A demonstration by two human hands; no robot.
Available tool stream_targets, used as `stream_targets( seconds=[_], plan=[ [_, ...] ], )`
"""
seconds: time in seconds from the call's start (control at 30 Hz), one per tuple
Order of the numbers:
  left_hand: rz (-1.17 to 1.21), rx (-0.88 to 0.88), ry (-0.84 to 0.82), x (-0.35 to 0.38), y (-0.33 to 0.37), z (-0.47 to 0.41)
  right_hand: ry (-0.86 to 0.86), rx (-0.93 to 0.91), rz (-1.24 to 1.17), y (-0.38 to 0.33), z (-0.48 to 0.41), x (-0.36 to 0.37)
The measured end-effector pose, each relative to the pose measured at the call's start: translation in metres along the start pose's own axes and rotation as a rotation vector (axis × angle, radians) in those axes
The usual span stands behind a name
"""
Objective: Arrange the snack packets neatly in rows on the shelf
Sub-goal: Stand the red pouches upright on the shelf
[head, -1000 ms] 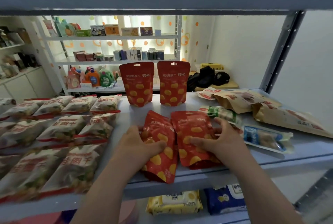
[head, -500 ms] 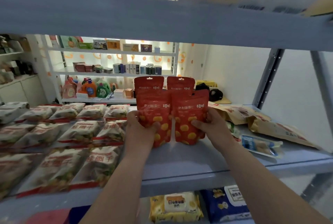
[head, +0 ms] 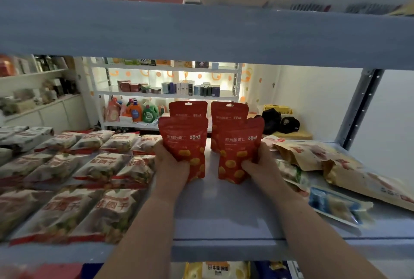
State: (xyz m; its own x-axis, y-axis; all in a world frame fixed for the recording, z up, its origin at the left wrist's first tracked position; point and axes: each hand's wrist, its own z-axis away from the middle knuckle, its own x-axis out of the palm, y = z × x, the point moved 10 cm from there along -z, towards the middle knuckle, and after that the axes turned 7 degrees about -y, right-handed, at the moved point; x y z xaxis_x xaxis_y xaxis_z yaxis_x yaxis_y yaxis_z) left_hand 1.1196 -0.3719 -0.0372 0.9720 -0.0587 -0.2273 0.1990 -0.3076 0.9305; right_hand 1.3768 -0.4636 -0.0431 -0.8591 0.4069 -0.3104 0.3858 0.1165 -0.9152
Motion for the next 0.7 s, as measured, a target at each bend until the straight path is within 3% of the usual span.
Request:
stream_targets(
  seconds=[0.23,0.7],
  plan=[
    [-0.219,0.089,0.037,0.001,-0.004,0.006,0.012,-0.071,0.128,-0.005,-0.001,0.004],
    [-0.246,0.101,0.023,0.002,0.002,0.013,0.043,-0.085,0.217,-0.007,0.011,0.001]
  ],
)
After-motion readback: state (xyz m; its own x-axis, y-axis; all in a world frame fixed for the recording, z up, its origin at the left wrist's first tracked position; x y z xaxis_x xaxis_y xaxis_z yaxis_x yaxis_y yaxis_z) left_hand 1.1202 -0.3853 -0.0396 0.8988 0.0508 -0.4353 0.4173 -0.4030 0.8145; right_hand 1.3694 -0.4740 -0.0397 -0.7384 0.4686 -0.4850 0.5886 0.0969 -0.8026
